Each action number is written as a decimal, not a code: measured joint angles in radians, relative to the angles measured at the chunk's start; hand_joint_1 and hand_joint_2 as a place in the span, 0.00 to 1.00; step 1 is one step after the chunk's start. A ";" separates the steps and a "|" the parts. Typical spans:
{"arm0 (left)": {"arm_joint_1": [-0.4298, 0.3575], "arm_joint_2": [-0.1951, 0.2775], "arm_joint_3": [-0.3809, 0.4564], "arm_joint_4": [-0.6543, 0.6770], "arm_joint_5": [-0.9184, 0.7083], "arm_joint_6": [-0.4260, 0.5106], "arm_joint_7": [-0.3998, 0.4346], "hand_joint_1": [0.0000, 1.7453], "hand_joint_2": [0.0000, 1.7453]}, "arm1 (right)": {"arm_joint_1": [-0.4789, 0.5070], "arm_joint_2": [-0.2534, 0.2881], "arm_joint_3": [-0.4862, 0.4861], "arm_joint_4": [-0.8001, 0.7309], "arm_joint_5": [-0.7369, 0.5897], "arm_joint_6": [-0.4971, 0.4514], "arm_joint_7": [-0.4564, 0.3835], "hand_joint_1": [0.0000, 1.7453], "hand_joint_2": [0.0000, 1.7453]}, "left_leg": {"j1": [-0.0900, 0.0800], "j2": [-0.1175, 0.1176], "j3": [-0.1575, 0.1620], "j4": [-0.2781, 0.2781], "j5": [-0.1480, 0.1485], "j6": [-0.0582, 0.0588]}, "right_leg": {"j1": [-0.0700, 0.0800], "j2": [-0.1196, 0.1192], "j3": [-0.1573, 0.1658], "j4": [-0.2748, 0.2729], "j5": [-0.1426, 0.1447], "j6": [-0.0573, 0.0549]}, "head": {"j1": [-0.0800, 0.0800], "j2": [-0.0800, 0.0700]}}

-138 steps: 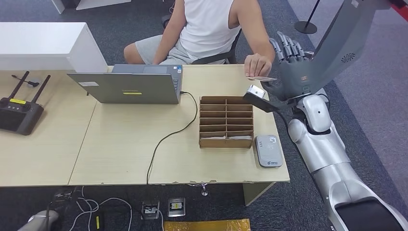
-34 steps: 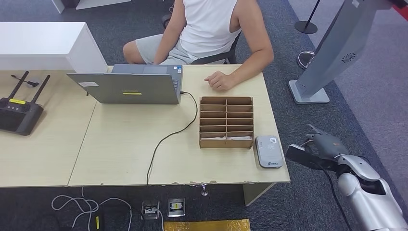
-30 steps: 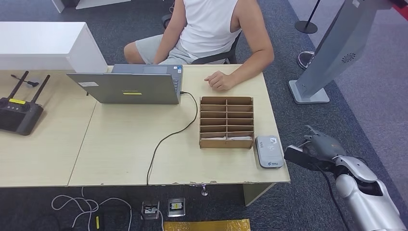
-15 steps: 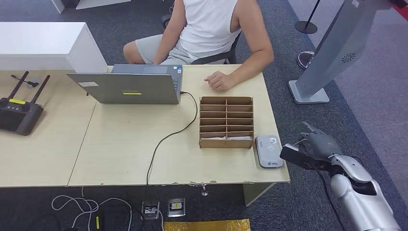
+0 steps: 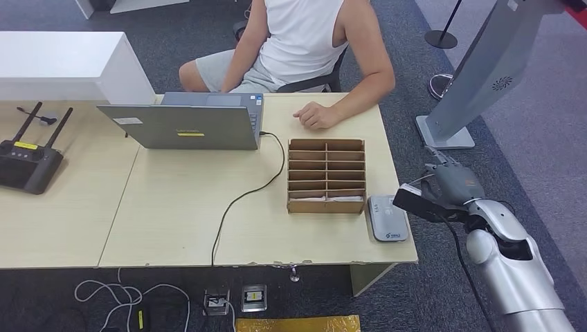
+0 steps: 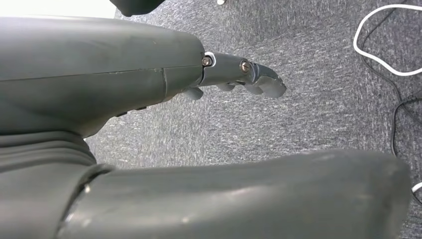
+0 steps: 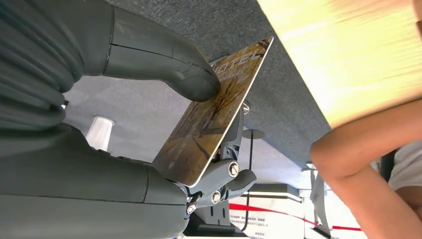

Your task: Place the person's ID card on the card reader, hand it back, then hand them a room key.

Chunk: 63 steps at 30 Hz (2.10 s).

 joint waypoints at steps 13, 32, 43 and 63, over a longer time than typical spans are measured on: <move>0.000 -0.002 -0.013 0.000 0.000 -0.003 0.000 0.00 0.00 | 0.015 0.066 0.053 0.028 0.005 -0.007 -0.003 1.00 1.00 | 0.000 -0.001 0.000 0.000 0.000 0.000 | 0.000 -0.001 0.000 0.000 0.000 0.000 | 0.000 0.000; 0.000 -0.002 -0.020 0.000 -0.008 -0.003 0.002 0.00 0.00 | 0.071 0.109 0.088 0.091 -0.006 -0.011 -0.007 1.00 1.00 | 0.000 -0.001 0.001 0.000 0.000 0.000 | 0.000 0.000 0.000 0.000 0.000 0.000 | 0.000 0.000; 0.000 -0.006 -0.020 0.000 -0.008 -0.002 0.018 0.00 0.00 | 0.073 0.109 0.085 0.108 -0.018 -0.018 -0.018 1.00 1.00 | 0.000 0.000 0.002 0.000 0.000 0.000 | 0.000 0.001 0.001 0.000 0.000 0.000 | 0.000 0.000; 0.001 -0.011 -0.021 0.000 -0.027 0.003 0.006 0.00 0.00 | -0.063 0.085 0.035 0.119 -0.007 -0.041 -0.053 1.00 1.00 | -0.001 0.001 0.002 0.000 0.000 0.000 | -0.001 0.002 0.001 0.000 0.001 0.000 | 0.000 0.000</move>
